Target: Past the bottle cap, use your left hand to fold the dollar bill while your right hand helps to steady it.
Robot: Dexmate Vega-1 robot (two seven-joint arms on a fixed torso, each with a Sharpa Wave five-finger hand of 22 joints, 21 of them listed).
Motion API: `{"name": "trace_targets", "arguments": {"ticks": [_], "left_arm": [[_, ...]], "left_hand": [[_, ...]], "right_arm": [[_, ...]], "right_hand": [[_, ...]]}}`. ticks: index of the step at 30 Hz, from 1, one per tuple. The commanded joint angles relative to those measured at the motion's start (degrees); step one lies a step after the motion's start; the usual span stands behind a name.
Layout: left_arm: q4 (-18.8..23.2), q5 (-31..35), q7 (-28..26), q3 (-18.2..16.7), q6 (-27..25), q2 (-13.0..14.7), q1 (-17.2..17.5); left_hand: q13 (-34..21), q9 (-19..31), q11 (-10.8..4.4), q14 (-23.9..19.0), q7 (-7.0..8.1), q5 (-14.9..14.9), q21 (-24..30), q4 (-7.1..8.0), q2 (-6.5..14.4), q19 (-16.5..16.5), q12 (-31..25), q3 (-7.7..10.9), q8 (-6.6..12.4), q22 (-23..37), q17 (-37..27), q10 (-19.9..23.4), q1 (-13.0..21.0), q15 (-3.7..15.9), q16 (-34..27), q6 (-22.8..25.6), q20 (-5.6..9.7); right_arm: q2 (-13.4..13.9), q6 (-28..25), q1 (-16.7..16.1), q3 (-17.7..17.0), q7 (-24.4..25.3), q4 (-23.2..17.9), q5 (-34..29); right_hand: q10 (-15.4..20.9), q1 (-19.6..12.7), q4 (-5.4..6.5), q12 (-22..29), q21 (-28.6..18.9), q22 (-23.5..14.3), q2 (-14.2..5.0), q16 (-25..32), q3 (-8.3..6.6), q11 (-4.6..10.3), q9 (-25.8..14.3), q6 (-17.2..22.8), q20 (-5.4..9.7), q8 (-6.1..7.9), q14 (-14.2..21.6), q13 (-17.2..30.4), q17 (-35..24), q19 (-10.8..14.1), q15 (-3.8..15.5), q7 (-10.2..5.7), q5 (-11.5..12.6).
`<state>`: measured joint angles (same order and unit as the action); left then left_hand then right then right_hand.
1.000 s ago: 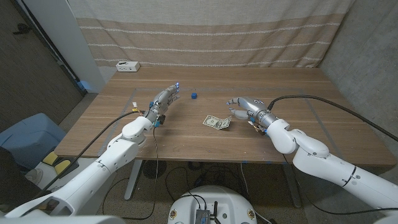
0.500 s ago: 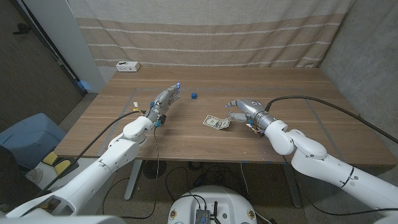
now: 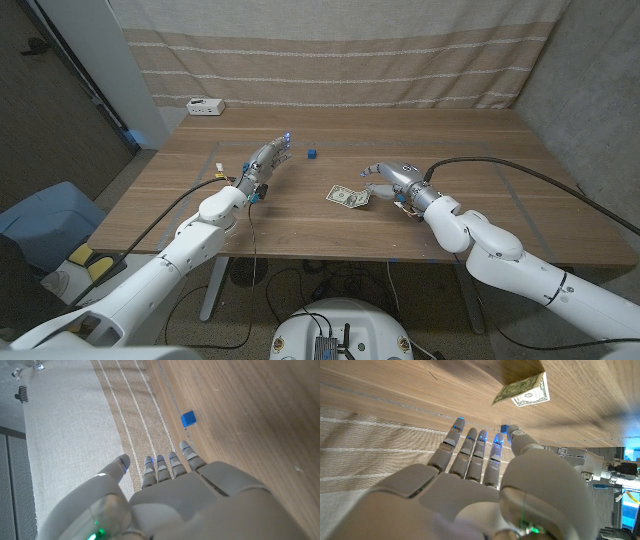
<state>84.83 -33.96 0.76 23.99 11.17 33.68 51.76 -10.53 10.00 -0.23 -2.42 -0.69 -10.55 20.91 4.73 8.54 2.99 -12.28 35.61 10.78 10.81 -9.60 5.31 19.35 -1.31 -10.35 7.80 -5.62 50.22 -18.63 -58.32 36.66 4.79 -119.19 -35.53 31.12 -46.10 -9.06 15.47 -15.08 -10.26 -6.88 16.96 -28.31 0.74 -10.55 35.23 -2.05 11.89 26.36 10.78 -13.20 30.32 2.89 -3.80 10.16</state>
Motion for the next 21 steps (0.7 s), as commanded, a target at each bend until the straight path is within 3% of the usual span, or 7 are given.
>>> {"name": "trace_targets", "arguments": {"ticks": [1, 8, 11, 18, 21], "left_arm": [[0.37, -0.04, 0.14, -0.07, -0.2, 0.36, 0.17], [0.87, -0.06, -0.02, -0.23, 0.07, 0.52, 0.68], [1.13, -0.05, -0.08, -0.26, 0.17, 0.58, 0.91], [1.83, 0.02, -0.32, -0.31, 0.12, 0.82, 1.39], [2.16, 0.03, -0.5, -0.37, 0.04, 0.93, 1.61]], "left_hand": [[-0.13, 0.26, -0.14, 0.02, -0.01, 0.02, -0.27, -0.29, 0.22, -0.07, 0.11, 0.03, -0.21, 0.29, -0.15, 0.58, -0.46, 0.1, 0.19, -0.02, 0.09], [-0.14, 0.26, 0.03, 0.14, 0.01, 0.02, -0.33, -0.41, 0.24, -0.09, 0.18, 0.08, -0.22, 0.29, -0.14, 0.61, -0.59, 0.2, 0.2, -0.03, 0.05], [-0.14, 0.26, 0.07, 0.14, 0.0, 0.02, -0.35, -0.44, 0.24, -0.1, 0.21, 0.09, -0.24, 0.29, -0.14, 0.6, -0.62, 0.19, 0.19, -0.06, -0.02], [-0.14, 0.26, -0.01, 0.22, 0.01, 0.02, -0.4, -0.54, 0.24, -0.05, 0.25, 0.13, -0.22, 0.3, -0.13, 0.66, -0.75, 0.16, 0.2, 0.0, -0.05], [-0.14, 0.26, 0.03, 0.24, 0.03, 0.02, -0.41, -0.58, 0.25, -0.04, 0.26, 0.15, -0.22, 0.3, -0.13, 0.7, -0.8, 0.19, 0.2, 0.01, -0.04]], "right_arm": [[-0.51, -0.36, -0.47, 0.82, -0.79, -0.02, -1.16], [-0.57, -0.22, -0.56, 1.3, -1.32, 0.05, -1.72], [-0.38, -0.31, -0.81, 1.33, -1.4, -0.18, -2.07], [-0.31, -0.66, -1.17, 1.5, -1.96, -0.16, -2.38], [-0.36, -0.89, -1.27, 1.64, -2.29, 0.05, -2.46]], "right_hand": [[0.42, -0.66, -0.06, -0.11, -0.17, -0.27, 0.57, 0.39, 0.54, 0.21, -0.11, 0.77, 0.05, 0.46, 0.78, 0.34, -0.22, 0.78, 3.07, -0.19, 0.12], [1.15, -1.45, -0.23, -0.2, -0.15, -0.29, 0.45, 0.66, 1.13, 0.06, -0.1, 2.85, 0.15, 0.86, 1.2, 0.36, -0.3, 0.99, 3.35, -0.07, 0.26], [2.03, -1.82, -0.24, -0.06, -0.14, -0.3, 0.37, 0.87, 1.49, 0.92, -0.09, 3.52, 0.17, 0.88, 1.58, 0.37, -0.37, 1.12, 3.56, -0.35, 0.29], [2.22, -2.2, -0.27, -0.19, -0.14, -0.31, 0.33, 0.98, 1.83, 0.19, -0.09, 3.78, 0.22, 0.74, 1.7, 0.37, -0.42, 1.26, 3.66, -0.2, 0.31], [2.32, -2.35, -0.27, -0.24, -0.16, -0.31, 0.29, 1.04, 1.97, 0.74, -0.09, 3.89, 0.3, 0.68, 1.78, 0.37, -0.45, 1.36, 3.68, -0.23, 0.32]]}}
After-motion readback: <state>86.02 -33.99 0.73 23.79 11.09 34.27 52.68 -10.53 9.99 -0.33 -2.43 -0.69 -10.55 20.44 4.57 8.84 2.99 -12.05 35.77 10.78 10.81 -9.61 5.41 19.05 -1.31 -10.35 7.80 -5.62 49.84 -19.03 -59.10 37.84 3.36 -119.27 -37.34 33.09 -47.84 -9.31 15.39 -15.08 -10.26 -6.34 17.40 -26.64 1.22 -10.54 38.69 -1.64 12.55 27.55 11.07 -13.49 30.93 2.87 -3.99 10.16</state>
